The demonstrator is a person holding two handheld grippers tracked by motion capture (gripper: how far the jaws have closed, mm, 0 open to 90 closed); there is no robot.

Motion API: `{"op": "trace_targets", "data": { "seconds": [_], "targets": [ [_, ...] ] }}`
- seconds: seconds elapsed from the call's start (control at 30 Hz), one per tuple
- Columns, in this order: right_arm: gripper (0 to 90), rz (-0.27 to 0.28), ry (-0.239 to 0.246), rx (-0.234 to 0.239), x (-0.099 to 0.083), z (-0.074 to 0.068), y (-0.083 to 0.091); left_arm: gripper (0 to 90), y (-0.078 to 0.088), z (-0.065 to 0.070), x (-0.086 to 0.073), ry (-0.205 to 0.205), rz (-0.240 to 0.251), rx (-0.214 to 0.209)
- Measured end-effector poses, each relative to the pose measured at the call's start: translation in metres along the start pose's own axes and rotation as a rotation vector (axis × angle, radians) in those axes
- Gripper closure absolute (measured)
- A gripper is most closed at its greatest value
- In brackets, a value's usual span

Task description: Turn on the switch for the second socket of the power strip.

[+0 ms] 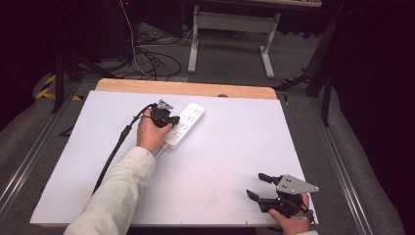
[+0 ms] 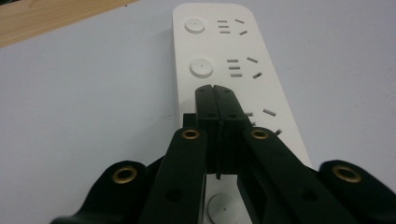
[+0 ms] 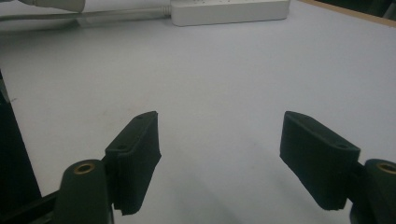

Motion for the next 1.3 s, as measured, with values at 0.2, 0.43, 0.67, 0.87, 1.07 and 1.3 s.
{"op": "trace_targets", "data": {
  "seconds": [0.2, 0.43, 0.67, 0.87, 1.07, 1.3],
  "targets": [
    [29.2, -0.002, 0.0, 0.0, -0.0002, -0.0001, -0.0002, 90.0, 0.0014, -0.0038, -0.0008, 0.01, -0.015, 0.028],
    [29.2, -0.004, 0.002, 0.003, -0.0007, -0.0004, -0.0004, 90.0, 0.0022, -0.0062, -0.0019, -0.005, -0.025, 0.048],
    [29.2, -0.006, 0.001, 0.004, -0.0011, -0.0003, -0.0008, 90.0, 0.0021, -0.0053, -0.002, -0.009, -0.025, 0.046],
    [29.2, -0.009, 0.0, 0.005, -0.0015, -0.0003, -0.001, 90.0, 0.0013, -0.0052, -0.0014, -0.027, -0.014, 0.044],
    [29.2, -0.007, 0.0, 0.007, -0.0017, -0.0002, -0.0013, 90.0, -0.0015, 0.0011, 0.001, -0.022, -0.005, 0.022],
    [29.2, -0.005, 0.0, 0.008, -0.0014, -0.0002, -0.0008, 90.0, -0.0018, -0.0001, 0.0014, -0.026, -0.02, 0.038]
  ]
}}
Point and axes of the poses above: each handheld gripper's, and its own axes: y roughly backward along the jaws, x roughly out of its top, z roughly to its right, the point moved 9 cm from there along -y, roughly forward along the jaws, and after that the axes turned 15 degrees about z, right-handed, at the moved point
